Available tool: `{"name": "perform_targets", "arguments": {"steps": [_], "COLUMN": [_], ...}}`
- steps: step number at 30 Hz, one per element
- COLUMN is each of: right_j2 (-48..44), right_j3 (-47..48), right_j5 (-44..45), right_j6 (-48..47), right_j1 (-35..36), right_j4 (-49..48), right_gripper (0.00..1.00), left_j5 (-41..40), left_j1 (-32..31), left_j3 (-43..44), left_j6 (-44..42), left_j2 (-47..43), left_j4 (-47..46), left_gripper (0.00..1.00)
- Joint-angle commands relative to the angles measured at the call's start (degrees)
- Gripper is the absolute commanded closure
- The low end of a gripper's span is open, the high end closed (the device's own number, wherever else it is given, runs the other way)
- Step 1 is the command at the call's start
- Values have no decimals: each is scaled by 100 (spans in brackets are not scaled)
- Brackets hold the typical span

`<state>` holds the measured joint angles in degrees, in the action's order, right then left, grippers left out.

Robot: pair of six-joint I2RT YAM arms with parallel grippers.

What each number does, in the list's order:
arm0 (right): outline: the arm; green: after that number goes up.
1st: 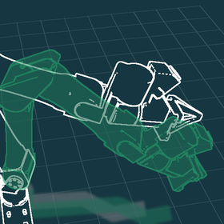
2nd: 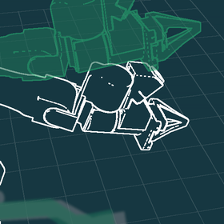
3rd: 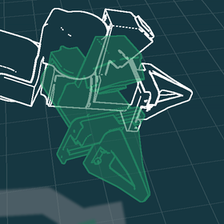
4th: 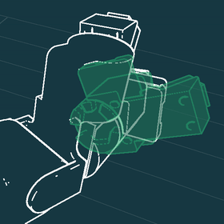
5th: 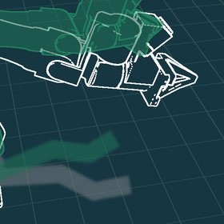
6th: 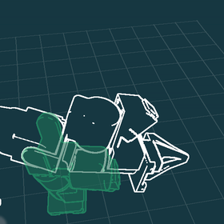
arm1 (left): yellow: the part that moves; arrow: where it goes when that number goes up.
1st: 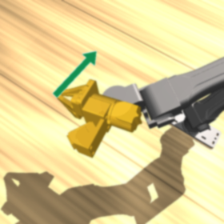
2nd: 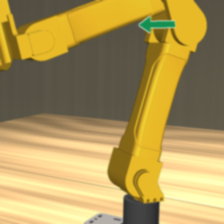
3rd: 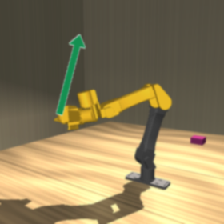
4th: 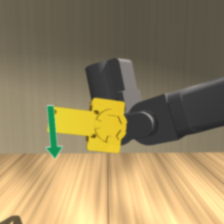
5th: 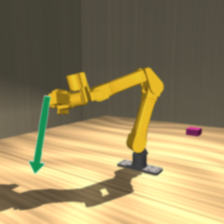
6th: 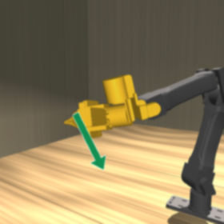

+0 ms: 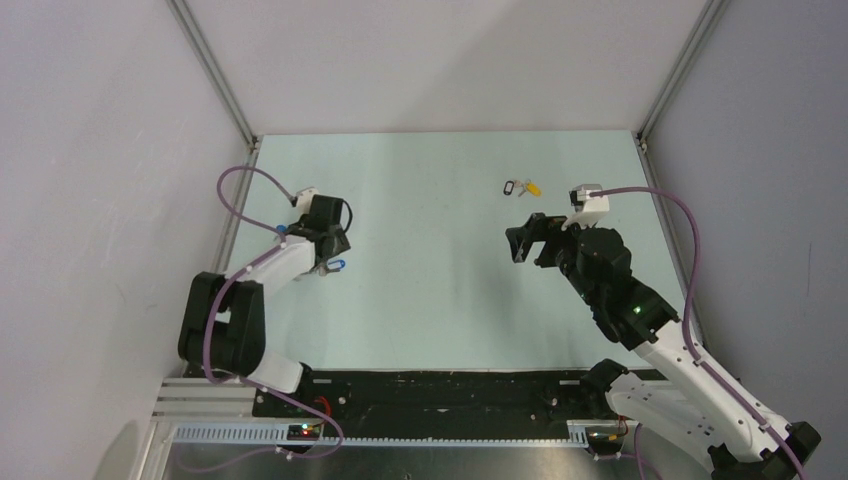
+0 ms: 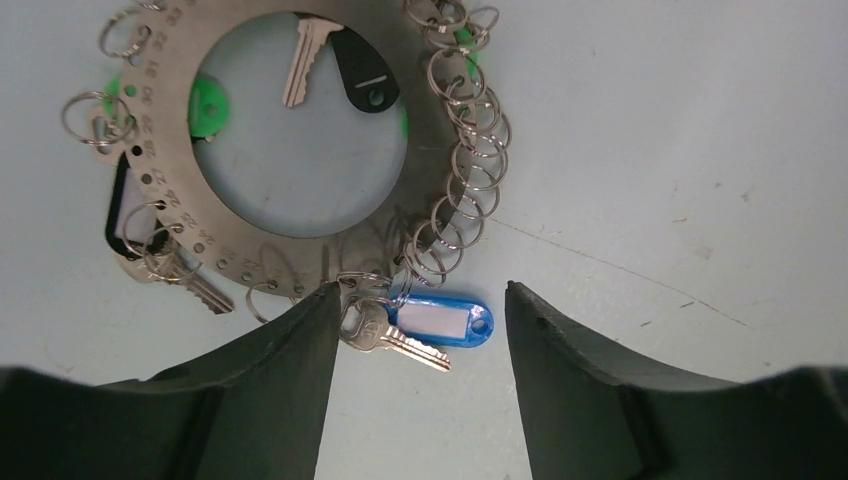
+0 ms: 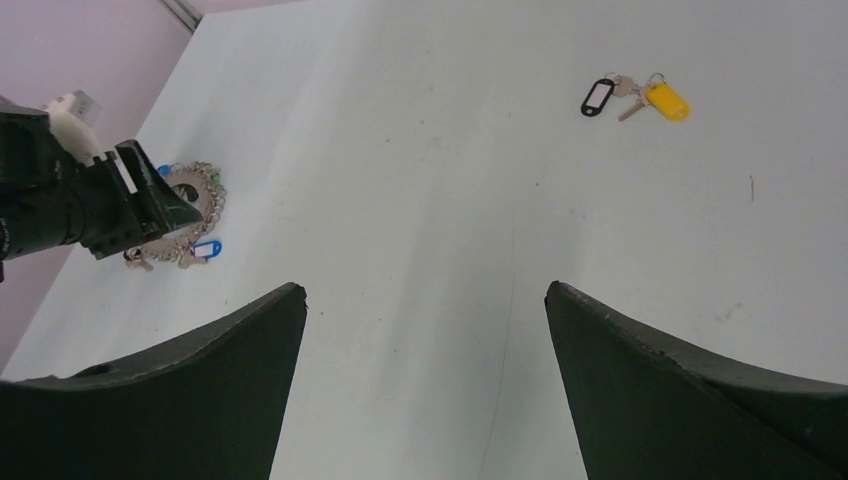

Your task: Remove the keys from the keyring

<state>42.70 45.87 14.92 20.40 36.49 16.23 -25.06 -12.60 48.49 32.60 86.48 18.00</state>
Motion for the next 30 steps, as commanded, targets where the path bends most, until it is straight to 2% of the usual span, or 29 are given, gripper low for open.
{"name": "perform_targets", "arguments": {"steps": [1, 3, 5, 8, 10, 15, 17, 18, 20, 23, 26, 30], "right_j2": [-91, -102, -84, -59, -52, -193, -246, -258, -302, -356, -399, -378], "right_j3": [-31, -38, -42, -43, -43, -43, -43, -43, -43, -43, -43, -43], "right_j5": [-182, -233, -298, -379, -392, -394, -393, -393, -407, -425, -428, -477], "right_j6": [-81, -82, -94, -95, -102, -105, -125, -136, -139, -143, -157, -174], "right_j1": [-38, -48, -63, -75, -78, -77, -78, -84, -83, -88, -82, -82], "right_j4": [-297, -332, -382, -397, -411, -369, -368, -371, -371, -353, -326, -346], "right_gripper": [5, 5, 5, 5, 5, 5, 5, 5, 5, 5, 5, 6], "left_j5": [240, 268, 304, 573, 621, 746, 831, 856, 985, 1228, 938, 901], "left_j1": [150, 200, 264, 352, 395, 564, 585, 588, 586, 509, -16, -495], "left_j3": [214, 252, 293, 391, 446, 646, 693, 709, 716, 723, 736, 713], "left_j6": [50, 20, -11, -20, -13, -85, -128, -163, -248, -373, -491, -364], "left_j2": [202, 337, 443, 570, 645, 830, 857, 860, 866, 783, 474, -398], "left_j4": [-144, -147, -144, -62, 25, 283, 305, 307, 303, 300, 316, 320], "left_gripper": [35, 35, 42, 46, 55, 69, 83, 93, 99, 100, 100, 100]}}
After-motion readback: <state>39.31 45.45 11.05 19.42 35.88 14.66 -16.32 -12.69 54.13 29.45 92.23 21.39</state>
